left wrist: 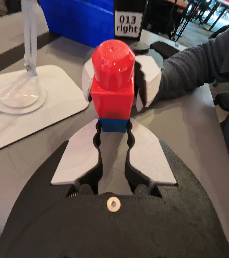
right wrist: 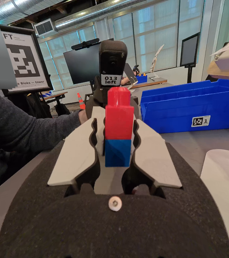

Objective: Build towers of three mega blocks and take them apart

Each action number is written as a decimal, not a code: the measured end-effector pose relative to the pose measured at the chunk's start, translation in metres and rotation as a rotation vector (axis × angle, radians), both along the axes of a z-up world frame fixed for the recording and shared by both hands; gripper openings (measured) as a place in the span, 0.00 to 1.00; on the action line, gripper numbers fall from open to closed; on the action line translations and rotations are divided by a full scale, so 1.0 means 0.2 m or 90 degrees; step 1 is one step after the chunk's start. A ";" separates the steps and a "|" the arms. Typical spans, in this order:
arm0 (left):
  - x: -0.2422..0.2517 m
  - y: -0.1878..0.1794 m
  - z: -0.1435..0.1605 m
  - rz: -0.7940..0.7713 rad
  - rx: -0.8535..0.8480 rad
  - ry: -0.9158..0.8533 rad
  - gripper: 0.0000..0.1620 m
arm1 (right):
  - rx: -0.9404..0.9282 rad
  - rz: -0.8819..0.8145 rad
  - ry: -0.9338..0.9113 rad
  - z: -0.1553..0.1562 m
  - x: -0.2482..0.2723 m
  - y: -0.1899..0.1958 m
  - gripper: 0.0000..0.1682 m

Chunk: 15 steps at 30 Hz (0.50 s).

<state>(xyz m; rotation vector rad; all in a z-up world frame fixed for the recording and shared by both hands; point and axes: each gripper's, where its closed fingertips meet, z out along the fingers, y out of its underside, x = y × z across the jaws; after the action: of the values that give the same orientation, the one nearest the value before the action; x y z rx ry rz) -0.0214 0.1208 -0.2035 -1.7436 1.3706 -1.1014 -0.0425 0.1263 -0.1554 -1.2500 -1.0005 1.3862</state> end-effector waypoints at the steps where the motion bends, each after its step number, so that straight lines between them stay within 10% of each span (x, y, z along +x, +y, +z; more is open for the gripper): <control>1: 0.00 -0.01 -0.02 -0.003 -0.005 0.017 0.21 | 0.007 0.001 -0.008 -0.01 -0.01 0.00 0.29; 15: -0.19 0.07 0.08 0.061 0.063 0.058 0.26 | -0.017 0.017 0.013 0.01 -0.04 0.06 0.21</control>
<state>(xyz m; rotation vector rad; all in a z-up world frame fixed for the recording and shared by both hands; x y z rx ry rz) -0.0595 0.1349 -0.1878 -1.7866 1.3577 -0.8973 -0.0495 0.1375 -0.1539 -1.2443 -0.9901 1.4346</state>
